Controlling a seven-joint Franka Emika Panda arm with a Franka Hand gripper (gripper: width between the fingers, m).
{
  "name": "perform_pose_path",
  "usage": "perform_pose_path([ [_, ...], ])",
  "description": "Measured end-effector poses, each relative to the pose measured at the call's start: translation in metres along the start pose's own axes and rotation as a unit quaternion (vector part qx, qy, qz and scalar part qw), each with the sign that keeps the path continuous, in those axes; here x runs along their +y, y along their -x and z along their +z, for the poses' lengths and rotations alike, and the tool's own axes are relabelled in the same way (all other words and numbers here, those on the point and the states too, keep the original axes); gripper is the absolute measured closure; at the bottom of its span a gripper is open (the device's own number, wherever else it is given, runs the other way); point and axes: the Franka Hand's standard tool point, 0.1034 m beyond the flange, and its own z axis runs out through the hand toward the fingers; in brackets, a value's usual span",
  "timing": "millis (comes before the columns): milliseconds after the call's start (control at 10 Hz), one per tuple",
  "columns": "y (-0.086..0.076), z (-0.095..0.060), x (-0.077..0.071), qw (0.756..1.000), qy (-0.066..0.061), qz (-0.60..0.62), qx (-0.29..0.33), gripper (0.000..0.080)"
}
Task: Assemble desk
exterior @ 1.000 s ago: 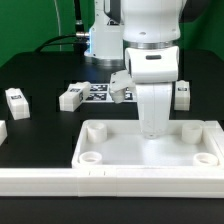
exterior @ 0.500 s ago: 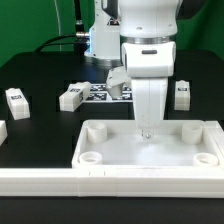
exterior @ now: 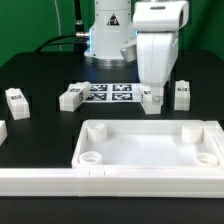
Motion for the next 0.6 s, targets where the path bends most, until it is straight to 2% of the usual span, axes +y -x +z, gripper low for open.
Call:
perform_pose_path([
  [400,0.0013,0.003,-0.0006,1.0,-0.002,0.009,0.0,0.0151],
  [500,0.0015,0.0024,-0.0009,1.0,-0.001,0.027,0.002,0.0151],
  [600,0.003,0.0002,-0.0052,0.994,0.004,0.109,0.008,0.0151],
])
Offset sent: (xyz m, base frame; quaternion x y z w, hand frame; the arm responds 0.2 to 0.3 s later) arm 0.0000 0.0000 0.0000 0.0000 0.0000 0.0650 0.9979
